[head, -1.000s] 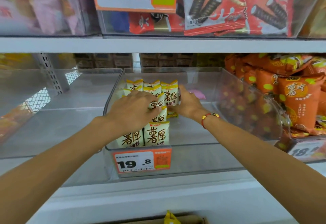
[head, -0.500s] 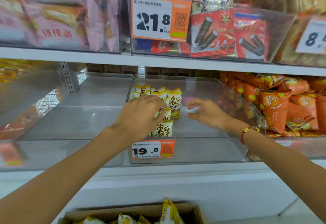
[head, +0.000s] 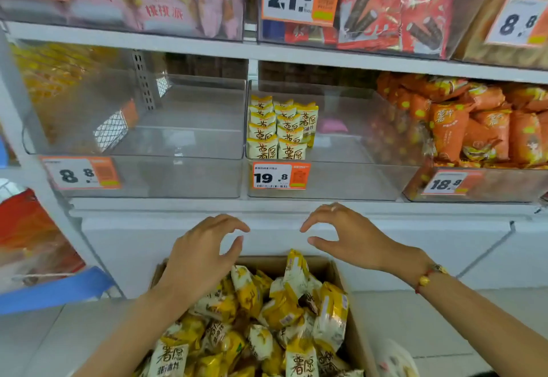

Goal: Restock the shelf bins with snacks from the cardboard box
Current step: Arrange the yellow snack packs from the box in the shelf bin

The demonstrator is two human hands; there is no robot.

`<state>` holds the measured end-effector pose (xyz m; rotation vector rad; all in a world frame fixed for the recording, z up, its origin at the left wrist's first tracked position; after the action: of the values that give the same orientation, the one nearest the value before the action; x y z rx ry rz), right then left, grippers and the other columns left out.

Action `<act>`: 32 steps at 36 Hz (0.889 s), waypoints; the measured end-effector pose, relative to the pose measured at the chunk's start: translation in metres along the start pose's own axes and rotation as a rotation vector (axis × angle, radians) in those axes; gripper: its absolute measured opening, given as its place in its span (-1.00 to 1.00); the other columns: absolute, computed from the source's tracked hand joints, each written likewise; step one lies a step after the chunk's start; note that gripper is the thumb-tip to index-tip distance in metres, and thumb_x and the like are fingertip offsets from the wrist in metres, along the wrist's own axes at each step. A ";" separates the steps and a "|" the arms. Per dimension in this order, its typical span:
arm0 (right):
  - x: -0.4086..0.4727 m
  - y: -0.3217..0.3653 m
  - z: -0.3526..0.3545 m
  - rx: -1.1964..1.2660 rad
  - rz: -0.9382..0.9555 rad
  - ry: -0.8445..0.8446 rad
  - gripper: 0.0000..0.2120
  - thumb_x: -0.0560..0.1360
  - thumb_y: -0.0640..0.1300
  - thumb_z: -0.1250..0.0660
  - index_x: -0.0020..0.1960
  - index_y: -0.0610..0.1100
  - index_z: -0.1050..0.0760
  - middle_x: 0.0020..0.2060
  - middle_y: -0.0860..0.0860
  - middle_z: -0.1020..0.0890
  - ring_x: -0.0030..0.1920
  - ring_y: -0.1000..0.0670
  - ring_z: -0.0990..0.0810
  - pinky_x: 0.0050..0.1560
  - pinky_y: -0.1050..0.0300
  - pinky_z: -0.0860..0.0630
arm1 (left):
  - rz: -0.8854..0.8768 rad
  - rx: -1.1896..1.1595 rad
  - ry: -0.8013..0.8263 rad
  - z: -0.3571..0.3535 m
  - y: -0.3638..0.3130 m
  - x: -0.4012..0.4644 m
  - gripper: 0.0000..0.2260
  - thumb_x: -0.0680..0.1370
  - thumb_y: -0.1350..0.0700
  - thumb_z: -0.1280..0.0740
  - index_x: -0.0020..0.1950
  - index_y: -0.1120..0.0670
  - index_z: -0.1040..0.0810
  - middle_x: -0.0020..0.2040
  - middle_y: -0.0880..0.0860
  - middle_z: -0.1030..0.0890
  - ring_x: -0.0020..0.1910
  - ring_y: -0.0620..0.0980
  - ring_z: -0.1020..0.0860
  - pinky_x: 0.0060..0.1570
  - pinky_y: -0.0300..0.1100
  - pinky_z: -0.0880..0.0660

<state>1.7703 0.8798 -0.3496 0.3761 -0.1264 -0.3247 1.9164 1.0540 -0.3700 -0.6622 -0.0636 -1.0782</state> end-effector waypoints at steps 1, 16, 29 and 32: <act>-0.002 -0.001 -0.010 -0.001 -0.031 0.035 -0.80 0.54 -0.01 -0.33 0.16 0.10 -0.54 0.14 0.20 -0.53 0.17 0.19 -0.37 0.17 0.18 -0.36 | 0.042 0.021 0.039 -0.009 0.014 -0.007 -0.84 0.58 0.03 -0.27 0.09 -0.23 -0.53 0.03 -0.37 -0.47 0.07 -0.36 -0.41 -0.16 -0.50 -0.26; 0.005 -0.055 -0.163 0.032 -0.584 0.509 0.10 0.35 0.42 -0.31 0.57 -0.14 0.15 0.49 -0.16 -0.22 0.44 -0.23 -0.25 0.38 -0.14 -0.32 | 0.117 0.154 0.338 -0.113 0.060 -0.027 -0.61 0.63 0.20 -0.14 0.44 -0.06 -0.37 0.41 -0.08 -0.41 0.40 -0.05 -0.33 0.26 -0.12 -0.36; 0.012 -0.040 -0.164 -0.329 -0.464 0.139 -0.24 0.50 0.18 -0.30 0.48 -0.24 -0.11 0.34 -0.16 -0.40 0.39 -0.18 -0.27 0.35 0.02 -0.28 | -0.275 0.443 0.519 -0.161 0.066 -0.028 -0.21 0.13 0.29 -0.59 0.30 -0.14 -0.50 0.36 -0.03 -0.49 0.36 0.02 -0.44 0.25 -0.03 -0.44; 0.013 -0.042 -0.154 -0.148 -0.440 0.194 -0.36 0.49 0.05 -0.34 0.43 -0.25 -0.24 0.28 -0.18 -0.45 0.33 -0.19 -0.36 0.27 0.05 -0.34 | -0.349 0.411 0.451 -0.156 0.064 -0.028 -0.32 -0.11 0.17 -0.65 -0.02 -0.14 -0.65 0.01 -0.13 -0.66 0.05 -0.06 -0.63 -0.05 -0.15 -0.58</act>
<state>1.7980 0.8913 -0.5068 0.2844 0.1734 -0.7248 1.9149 1.0126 -0.5362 -0.0258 -0.0087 -1.4770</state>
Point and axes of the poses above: each hand's wrist, its own x-axis towards the middle knuckle, its own z-axis out of the back of the hand, y = z × x, the point moved 6 cm from there along x, towards the middle knuckle
